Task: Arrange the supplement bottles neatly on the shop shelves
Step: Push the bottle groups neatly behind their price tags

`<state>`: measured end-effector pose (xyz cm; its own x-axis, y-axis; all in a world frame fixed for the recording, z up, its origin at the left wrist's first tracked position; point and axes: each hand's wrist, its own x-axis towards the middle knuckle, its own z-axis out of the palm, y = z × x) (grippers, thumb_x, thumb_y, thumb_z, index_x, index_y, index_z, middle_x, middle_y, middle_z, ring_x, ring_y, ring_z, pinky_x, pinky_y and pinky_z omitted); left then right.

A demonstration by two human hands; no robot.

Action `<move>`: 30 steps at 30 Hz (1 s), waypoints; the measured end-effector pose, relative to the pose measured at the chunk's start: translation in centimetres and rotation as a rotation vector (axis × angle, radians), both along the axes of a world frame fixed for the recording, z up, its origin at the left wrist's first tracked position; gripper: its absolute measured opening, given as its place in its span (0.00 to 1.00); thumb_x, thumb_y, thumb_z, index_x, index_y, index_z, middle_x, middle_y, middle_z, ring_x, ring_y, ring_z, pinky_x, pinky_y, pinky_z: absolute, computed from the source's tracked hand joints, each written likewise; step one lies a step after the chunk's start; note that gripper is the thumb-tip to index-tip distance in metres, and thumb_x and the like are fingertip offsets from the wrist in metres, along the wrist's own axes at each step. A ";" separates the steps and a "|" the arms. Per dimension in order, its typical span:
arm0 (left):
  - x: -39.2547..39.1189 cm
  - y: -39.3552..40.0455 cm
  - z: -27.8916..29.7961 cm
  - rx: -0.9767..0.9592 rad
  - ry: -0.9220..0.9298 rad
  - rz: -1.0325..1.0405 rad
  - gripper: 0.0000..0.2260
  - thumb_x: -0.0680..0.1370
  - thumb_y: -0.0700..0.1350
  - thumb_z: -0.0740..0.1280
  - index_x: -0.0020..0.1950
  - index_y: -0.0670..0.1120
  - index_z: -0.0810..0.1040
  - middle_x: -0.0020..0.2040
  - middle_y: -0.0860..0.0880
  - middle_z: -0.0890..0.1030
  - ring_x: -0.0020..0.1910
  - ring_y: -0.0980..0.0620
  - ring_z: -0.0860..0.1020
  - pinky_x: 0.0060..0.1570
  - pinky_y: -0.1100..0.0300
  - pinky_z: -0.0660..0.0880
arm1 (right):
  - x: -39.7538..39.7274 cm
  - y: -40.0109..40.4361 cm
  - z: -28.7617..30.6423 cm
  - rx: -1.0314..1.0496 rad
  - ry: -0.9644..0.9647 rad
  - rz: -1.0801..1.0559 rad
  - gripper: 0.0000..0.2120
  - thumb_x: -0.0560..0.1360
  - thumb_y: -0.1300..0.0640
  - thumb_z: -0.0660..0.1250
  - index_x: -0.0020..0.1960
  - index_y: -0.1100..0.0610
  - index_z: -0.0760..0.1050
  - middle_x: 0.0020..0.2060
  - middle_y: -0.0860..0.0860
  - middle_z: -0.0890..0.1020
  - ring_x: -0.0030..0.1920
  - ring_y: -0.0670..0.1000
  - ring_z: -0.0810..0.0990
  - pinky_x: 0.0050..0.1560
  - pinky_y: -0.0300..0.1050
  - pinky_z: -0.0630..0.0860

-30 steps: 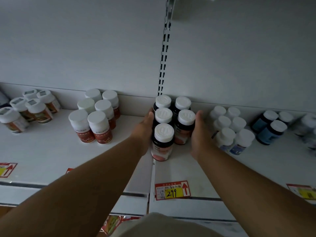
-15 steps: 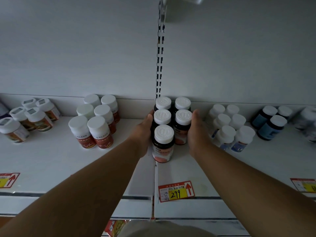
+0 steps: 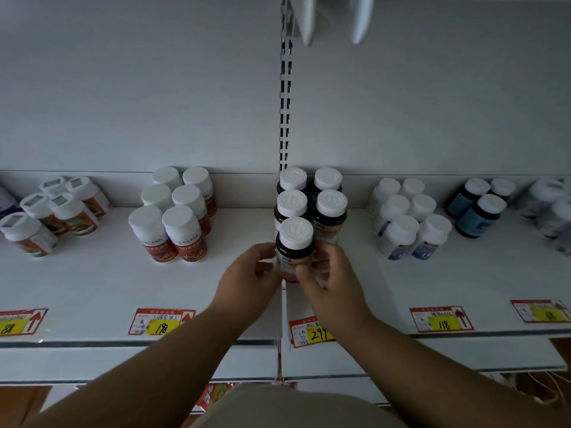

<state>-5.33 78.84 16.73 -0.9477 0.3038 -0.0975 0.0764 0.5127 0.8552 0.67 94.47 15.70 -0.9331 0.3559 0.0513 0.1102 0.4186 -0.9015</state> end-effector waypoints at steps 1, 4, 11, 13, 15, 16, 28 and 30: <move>0.1 0.1 0.0 0.011 -0.005 -0.010 0.19 0.75 0.50 0.72 0.65 0.57 0.75 0.56 0.63 0.80 0.50 0.63 0.80 0.48 0.67 0.76 | -0.1 -0.1 0.0 0.031 0.013 0.018 0.21 0.75 0.50 0.71 0.65 0.49 0.70 0.57 0.43 0.77 0.57 0.41 0.76 0.54 0.33 0.72; 0.2 0.1 -0.2 0.003 0.028 0.026 0.15 0.74 0.51 0.74 0.59 0.57 0.76 0.51 0.62 0.81 0.45 0.65 0.80 0.43 0.71 0.75 | -0.2 -0.3 -0.1 0.087 0.036 -0.006 0.20 0.75 0.51 0.72 0.64 0.47 0.70 0.56 0.44 0.78 0.57 0.44 0.77 0.56 0.37 0.74; -0.5 0.0 0.2 -0.028 0.040 0.037 0.17 0.72 0.52 0.76 0.56 0.56 0.75 0.47 0.58 0.80 0.41 0.61 0.80 0.42 0.64 0.77 | -0.3 -1.0 0.1 0.108 0.055 0.019 0.21 0.79 0.54 0.66 0.70 0.45 0.66 0.60 0.38 0.74 0.61 0.41 0.74 0.58 0.34 0.69; -0.6 -0.2 0.2 -0.039 0.036 0.001 0.20 0.71 0.53 0.76 0.60 0.56 0.74 0.47 0.58 0.80 0.42 0.61 0.80 0.43 0.65 0.77 | -0.2 -1.4 -0.2 0.113 0.040 0.007 0.21 0.80 0.55 0.65 0.71 0.49 0.67 0.61 0.41 0.75 0.61 0.42 0.74 0.58 0.36 0.69; -1.1 -0.3 0.5 -0.058 0.037 -0.029 0.21 0.71 0.53 0.76 0.61 0.56 0.74 0.47 0.57 0.80 0.42 0.61 0.80 0.40 0.68 0.74 | -0.4 -1.7 -0.2 0.116 0.040 -0.014 0.21 0.80 0.56 0.64 0.72 0.50 0.66 0.63 0.46 0.77 0.62 0.46 0.75 0.59 0.40 0.71; -1.4 -0.3 0.8 -0.065 0.036 -0.038 0.21 0.71 0.53 0.76 0.61 0.56 0.74 0.47 0.57 0.80 0.42 0.61 0.80 0.40 0.68 0.73 | -0.6 -1.8 -0.1 0.116 0.039 -0.030 0.21 0.80 0.56 0.64 0.72 0.50 0.66 0.63 0.47 0.77 0.62 0.47 0.76 0.60 0.42 0.72; 3.1 -1.8 2.1 0.066 -0.011 -0.247 0.07 0.76 0.47 0.72 0.49 0.56 0.77 0.43 0.59 0.82 0.43 0.66 0.78 0.41 0.77 0.70 | 3.2 -3.3 0.8 0.069 -0.018 -0.253 0.16 0.80 0.56 0.64 0.67 0.51 0.70 0.60 0.46 0.76 0.60 0.46 0.75 0.61 0.44 0.73; 3.6 -1.5 2.5 0.077 -0.015 -0.308 0.07 0.77 0.46 0.71 0.52 0.55 0.77 0.45 0.59 0.81 0.45 0.67 0.78 0.42 0.77 0.70 | 4.1 -2.6 0.8 0.084 -0.019 -0.285 0.15 0.80 0.55 0.65 0.66 0.53 0.72 0.59 0.47 0.78 0.59 0.46 0.77 0.60 0.44 0.74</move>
